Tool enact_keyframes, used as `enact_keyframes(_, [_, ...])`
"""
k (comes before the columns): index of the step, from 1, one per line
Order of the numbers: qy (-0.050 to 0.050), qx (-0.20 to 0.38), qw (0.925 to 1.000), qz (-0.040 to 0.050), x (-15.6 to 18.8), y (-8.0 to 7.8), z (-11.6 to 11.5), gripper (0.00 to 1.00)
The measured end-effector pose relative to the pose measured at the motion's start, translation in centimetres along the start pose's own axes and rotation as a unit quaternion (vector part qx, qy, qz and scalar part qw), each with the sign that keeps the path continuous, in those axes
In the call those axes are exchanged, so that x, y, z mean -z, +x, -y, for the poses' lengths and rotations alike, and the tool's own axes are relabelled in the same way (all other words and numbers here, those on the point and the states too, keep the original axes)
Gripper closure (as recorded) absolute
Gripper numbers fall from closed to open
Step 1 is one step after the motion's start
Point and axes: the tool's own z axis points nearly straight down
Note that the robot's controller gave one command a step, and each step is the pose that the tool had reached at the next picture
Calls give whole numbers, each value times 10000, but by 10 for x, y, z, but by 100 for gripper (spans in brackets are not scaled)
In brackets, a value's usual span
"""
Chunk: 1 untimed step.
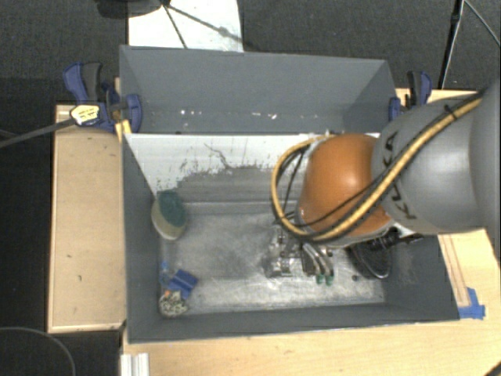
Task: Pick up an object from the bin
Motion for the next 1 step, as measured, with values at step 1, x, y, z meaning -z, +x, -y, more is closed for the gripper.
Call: enact_keyframes(1, [24,639,9980,1,84,-3,142,100])
